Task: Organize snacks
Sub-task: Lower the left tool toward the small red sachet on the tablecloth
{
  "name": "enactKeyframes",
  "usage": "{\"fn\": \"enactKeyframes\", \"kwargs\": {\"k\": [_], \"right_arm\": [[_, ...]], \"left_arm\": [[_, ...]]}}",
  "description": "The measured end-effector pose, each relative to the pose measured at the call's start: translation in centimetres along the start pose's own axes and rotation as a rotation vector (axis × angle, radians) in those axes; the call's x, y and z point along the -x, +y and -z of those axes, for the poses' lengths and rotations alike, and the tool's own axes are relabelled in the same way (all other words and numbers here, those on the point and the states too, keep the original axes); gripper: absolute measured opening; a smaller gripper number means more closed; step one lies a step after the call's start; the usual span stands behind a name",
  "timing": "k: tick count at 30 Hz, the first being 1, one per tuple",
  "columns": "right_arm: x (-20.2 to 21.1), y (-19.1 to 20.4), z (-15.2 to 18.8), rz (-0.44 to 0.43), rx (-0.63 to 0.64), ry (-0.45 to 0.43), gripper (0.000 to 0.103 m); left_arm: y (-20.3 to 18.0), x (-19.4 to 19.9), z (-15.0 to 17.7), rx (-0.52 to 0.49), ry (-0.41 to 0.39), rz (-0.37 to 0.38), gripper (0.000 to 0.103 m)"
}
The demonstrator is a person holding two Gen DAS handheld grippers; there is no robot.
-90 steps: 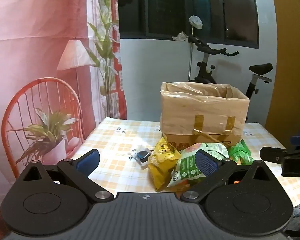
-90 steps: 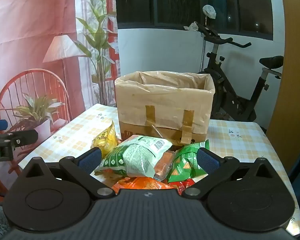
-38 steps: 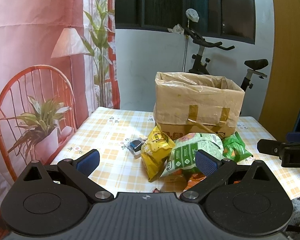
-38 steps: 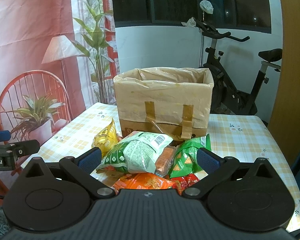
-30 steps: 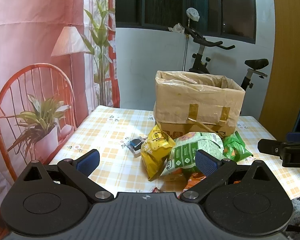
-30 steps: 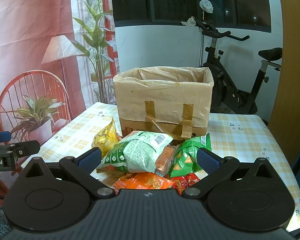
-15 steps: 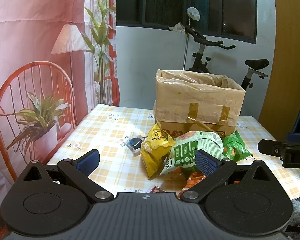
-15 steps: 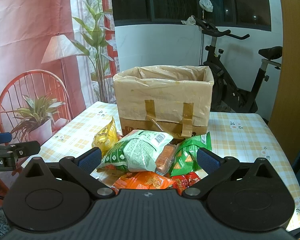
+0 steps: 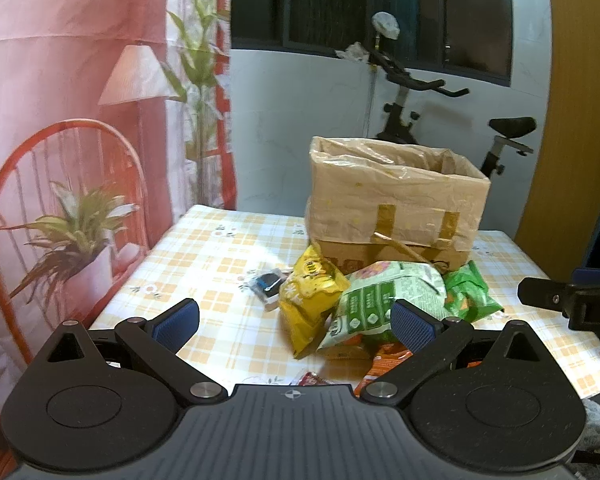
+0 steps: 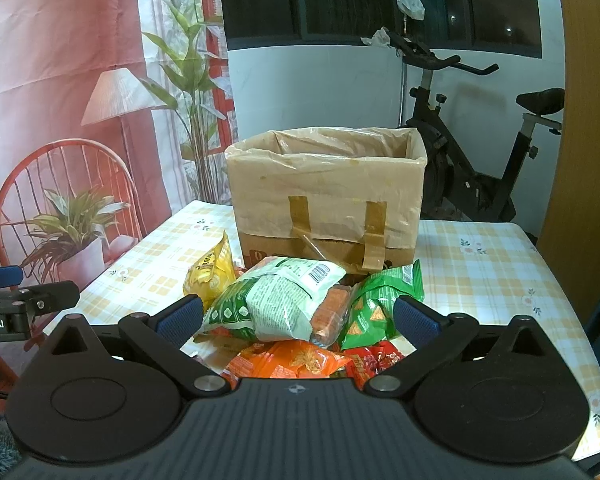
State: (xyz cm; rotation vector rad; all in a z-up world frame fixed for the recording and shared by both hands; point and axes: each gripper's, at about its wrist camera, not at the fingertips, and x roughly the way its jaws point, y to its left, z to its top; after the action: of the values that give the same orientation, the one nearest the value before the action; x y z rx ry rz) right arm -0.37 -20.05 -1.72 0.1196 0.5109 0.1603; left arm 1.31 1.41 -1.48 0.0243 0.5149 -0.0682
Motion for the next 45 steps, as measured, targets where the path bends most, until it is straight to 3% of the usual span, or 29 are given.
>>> {"fn": "enactKeyframes", "kwargs": {"k": [4,9,14,22,27,35,45], "right_arm": [[-0.4,-1.3,-1.1,-0.005,-0.009,-0.028,0.103],[-1.5,-3.3,-2.2,0.098,0.021,-0.132,0.103],[-4.9,-5.8,-1.1,0.094,-0.047,-0.053,0.103],[-8.7,-6.4,2.7,0.075,-0.082,0.090,0.100],[-10.8,-5.0,2.8,0.087,-0.024,0.112,0.100],[-13.2,-3.0,3.7,-0.003,0.014,0.186,0.100],[-14.2,-2.6,5.0,-0.067,0.021,0.245,0.099]], "left_arm": [[1.6,-1.0,-1.2,0.021,-0.067,-0.029,0.102],[3.0,-3.7,-2.0,0.068,-0.086,-0.053,0.102],[2.9,-7.0,-0.7,0.070,-0.057,-0.063,0.101],[1.7,-12.8,4.1,0.014,0.161,-0.009,0.092],[1.9,-15.5,6.6,0.035,0.323,0.065,0.078],[1.7,-16.5,8.1,0.047,0.404,0.111,0.077],[1.4,-18.1,8.4,0.084,0.449,0.171,0.060]]}}
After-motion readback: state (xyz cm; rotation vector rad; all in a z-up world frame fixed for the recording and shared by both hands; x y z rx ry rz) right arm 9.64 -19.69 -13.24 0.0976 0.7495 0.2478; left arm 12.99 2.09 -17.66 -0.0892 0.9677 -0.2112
